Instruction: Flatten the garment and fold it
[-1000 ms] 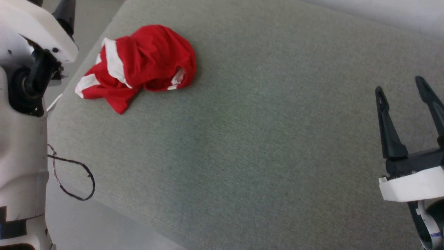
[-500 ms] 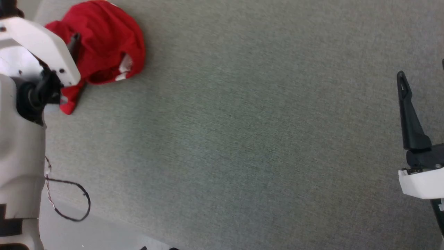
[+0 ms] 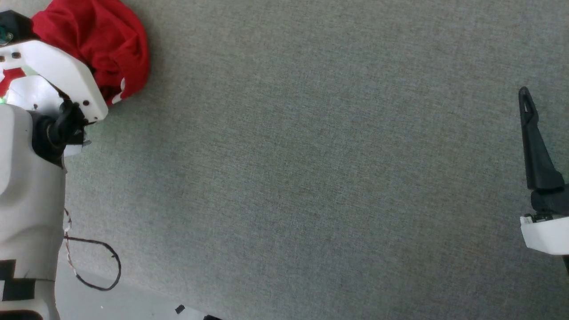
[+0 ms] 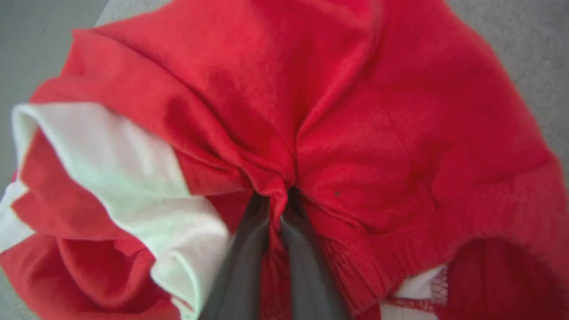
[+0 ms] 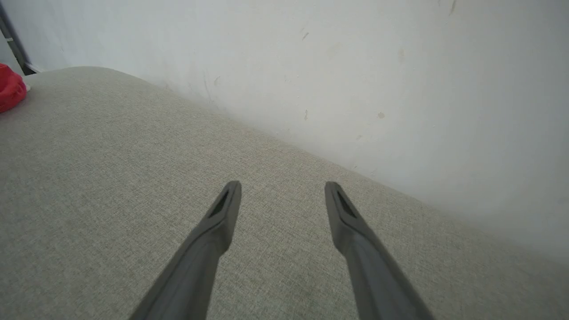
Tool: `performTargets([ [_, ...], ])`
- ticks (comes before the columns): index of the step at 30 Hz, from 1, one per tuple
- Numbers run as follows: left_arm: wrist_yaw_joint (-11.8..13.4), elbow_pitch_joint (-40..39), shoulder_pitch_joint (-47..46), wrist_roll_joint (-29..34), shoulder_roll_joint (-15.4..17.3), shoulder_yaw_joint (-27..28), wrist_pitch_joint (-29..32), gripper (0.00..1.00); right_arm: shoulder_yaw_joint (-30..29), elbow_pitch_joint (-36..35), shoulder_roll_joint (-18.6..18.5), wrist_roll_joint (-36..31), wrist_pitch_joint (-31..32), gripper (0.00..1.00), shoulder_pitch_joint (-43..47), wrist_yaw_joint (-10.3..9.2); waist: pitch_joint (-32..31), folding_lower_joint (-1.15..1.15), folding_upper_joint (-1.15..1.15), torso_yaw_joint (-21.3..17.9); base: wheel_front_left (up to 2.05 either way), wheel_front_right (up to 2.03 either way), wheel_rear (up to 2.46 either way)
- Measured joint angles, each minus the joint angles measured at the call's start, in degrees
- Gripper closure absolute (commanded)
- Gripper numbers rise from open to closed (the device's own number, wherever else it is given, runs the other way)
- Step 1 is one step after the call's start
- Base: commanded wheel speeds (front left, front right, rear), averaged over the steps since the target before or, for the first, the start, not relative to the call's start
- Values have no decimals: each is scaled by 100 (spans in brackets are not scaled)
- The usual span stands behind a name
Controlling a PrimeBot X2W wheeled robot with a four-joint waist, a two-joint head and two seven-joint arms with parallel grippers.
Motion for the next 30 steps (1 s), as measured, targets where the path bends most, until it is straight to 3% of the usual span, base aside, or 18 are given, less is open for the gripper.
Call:
performTargets([
  [7, -7, 93, -41, -20, 15, 57, -177, 100, 38, 170, 102, 67, -110, 0, -98, 0, -163, 1, 0, 22, 0, 0, 0],
  [17, -11, -358, -268, -122, 463, 346, -319, 100, 111, 828, 644, 101, -569, 0, -81, 0, -861, 0, 0, -18, 0, 0, 0],
  [21, -171, -680, -497, -153, 509, 276, -216, 100, 65, 1106, 845, 101, -781, 0, -10, 0, -1239, 0, 0, -60, 0, 0, 0],
  [30, -410, -1191, -1226, -260, 287, -68, 175, 100, -90, 1597, 1117, 102, -1102, 0, 528, 0, -2222, -1, 0, -226, 0, 0, 0],
])
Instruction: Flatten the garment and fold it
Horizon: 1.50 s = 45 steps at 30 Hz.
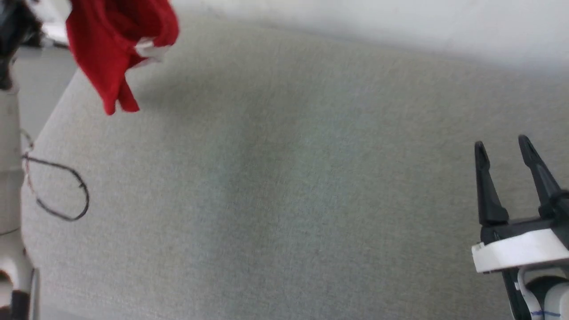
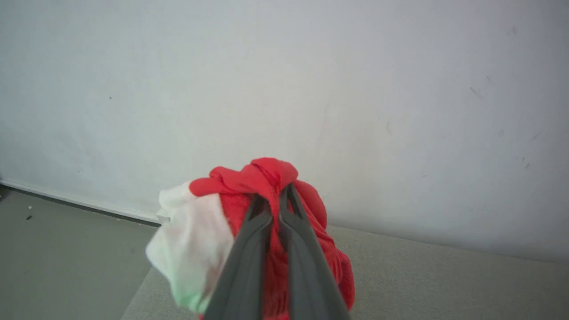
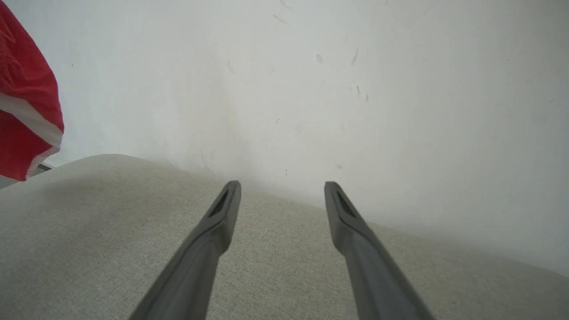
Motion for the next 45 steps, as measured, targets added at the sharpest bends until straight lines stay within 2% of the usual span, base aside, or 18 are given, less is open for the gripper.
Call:
performTargets([
  [12, -108, -230, -545, -389, -1114, -510, 142, 100, -432, 194, 16, 269, -168, 0, 366, -1, -1017, 0, 0, -570, 0, 0, 0],
  [20, -153, -547, -358, -648, -2026, -910, -127, 100, -638, 129, 18, 293, -167, 0, 343, -1, -1214, 1, 0, -1171, 0, 0, 0],
  [24, -204, -810, 59, -878, -2305, -1200, -453, 100, -769, 101, 14, 302, -167, 0, 320, -1, -1160, 1, 0, -1418, 0, 0, 0],
  [28, -411, -1005, 693, -828, -2375, -1836, -967, 100, -832, 118, 15, 371, -176, 0, 260, -1, -1003, 1, 0, -1584, 0, 0, 0],
  [31, -477, -849, 1334, -670, -2384, -2267, -1414, 100, -878, 141, 15, 420, -213, 0, 189, -1, -879, 2, 0, -1693, 0, 0, 0],
  [35, -538, -204, 2127, -480, -2380, -2653, -1803, 100, -891, 143, 16, 454, -226, 0, 178, -1, -720, 2, 0, -1830, 0, 0, 0],
  [40, -646, 567, 2746, -375, -2162, -2952, -1965, 100, -926, 165, 16, 463, -268, 0, 56, -1, -516, 2, 0, -1951, 0, 0, 0],
  [41, -650, 682, 2792, -318, -2106, -2974, -2020, 96, -937, 171, 15, 464, -268, 0, 51, -1, -476, 2, 0, -1964, 0, 0, 0],
  [42, -649, 780, 2811, -264, -2060, -2987, -2082, 86, -949, 175, 16, 465, -268, 0, 49, -1, -439, 2, 0, -1972, 0, 0, 0],
  [44, -616, 922, 2844, -188, -2007, -2960, -2301, 0, -949, 189, 15, 470, -267, 0, 47, -1, -378, 2, 0, -1968, 0, 0, 0],
  [45, -597, 973, 2867, -191, -2011, -2925, -2413, 0, -951, 196, 16, 470, -267, 0, 46, -1, -363, 3, 0, -1951, 0, 0, 0],
])
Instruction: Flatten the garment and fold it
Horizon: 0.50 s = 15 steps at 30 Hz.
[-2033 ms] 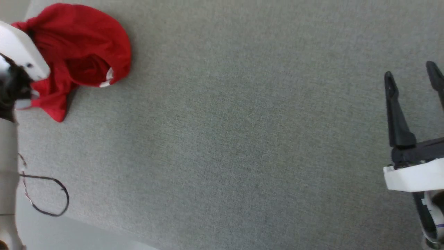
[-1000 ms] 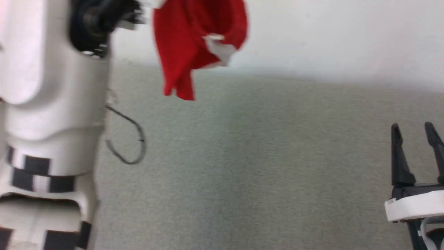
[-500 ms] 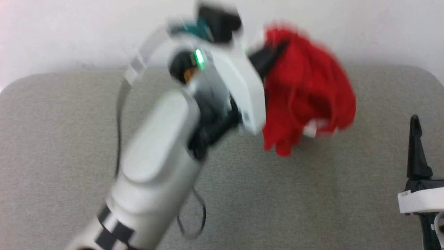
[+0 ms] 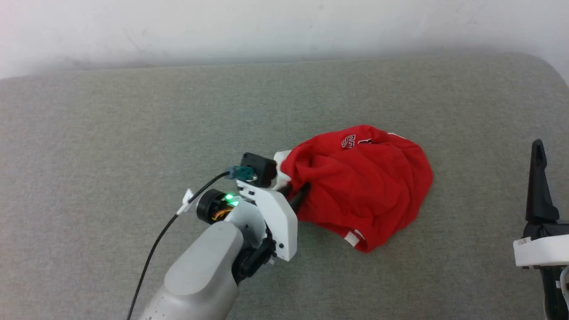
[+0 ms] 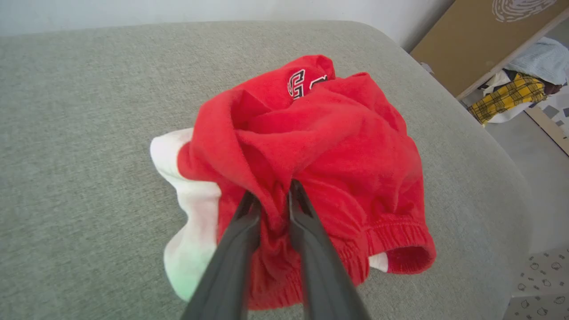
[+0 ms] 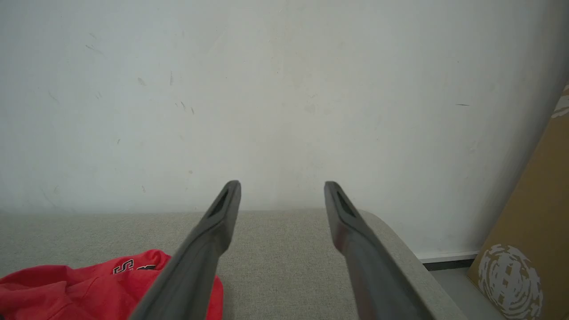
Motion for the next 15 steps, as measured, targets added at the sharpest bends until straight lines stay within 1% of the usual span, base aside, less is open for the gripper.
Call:
performTargets([
  [4, 104, 74, 29, -4, -7, 145, -447, 0, 9, 0, 0, -1, 32, 0, -8, 0, -3, -1, 0, 115, 0, 0, 0],
  [7, 215, -121, 23, 96, 48, 200, -715, 0, 30, -13, 0, -15, 69, 0, -9, 0, -64, -1, 0, 221, 0, 0, 0],
  [9, 332, -438, 20, 220, 115, 207, -854, 0, 53, -27, 1, -16, 108, 0, -8, 0, -121, -1, 0, 278, 0, 0, 0],
  [12, 501, -1117, 37, 375, 175, 137, -894, 0, 64, -51, 0, -18, 146, 0, -1, 0, -195, -2, 0, 365, 0, 0, 0],
  [15, 556, -1828, 203, 594, 151, -224, -753, 0, 62, -67, 0, -14, 153, 0, 30, 0, -231, -2, 0, 454, 0, 0, 0],
])
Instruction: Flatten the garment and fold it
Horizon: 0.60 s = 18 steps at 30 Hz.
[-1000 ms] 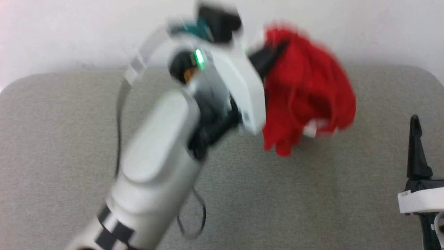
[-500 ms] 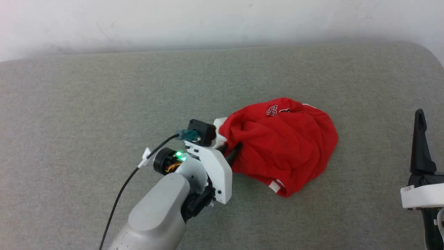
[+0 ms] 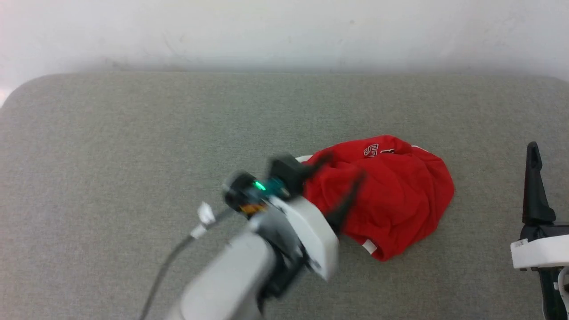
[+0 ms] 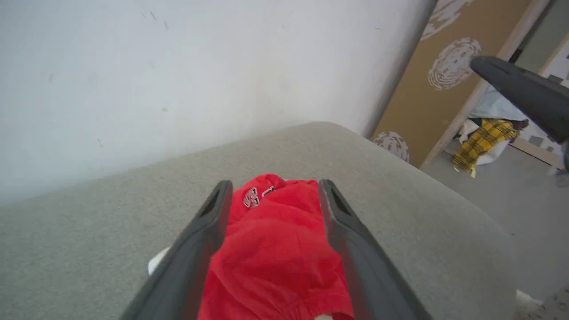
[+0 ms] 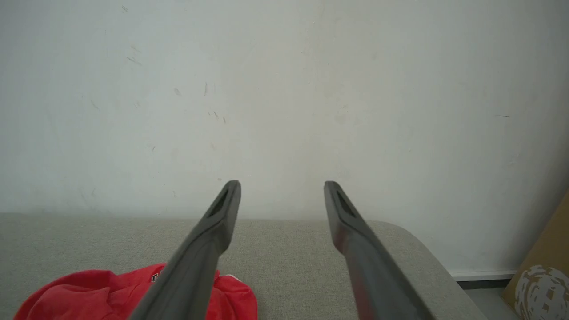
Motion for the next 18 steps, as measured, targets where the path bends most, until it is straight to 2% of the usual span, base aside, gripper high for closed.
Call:
performTargets([
  [4, 43, -334, 539, 47, -255, -632, 360, 0, 0, -33, 0, 45, 7, 0, 13, 0, 47, 0, 0, 41, 0, 0, 0],
  [9, 180, 136, 770, 64, -413, -1070, 612, 0, 1, -100, 0, 45, 32, 0, -8, 0, 215, 0, 0, -43, 0, 0, 0],
  [18, 603, 1112, 580, -158, -526, -1135, 412, 0, 30, -89, 0, 43, 31, 0, -100, 0, 547, 0, 0, -339, 0, 0, 0],
])
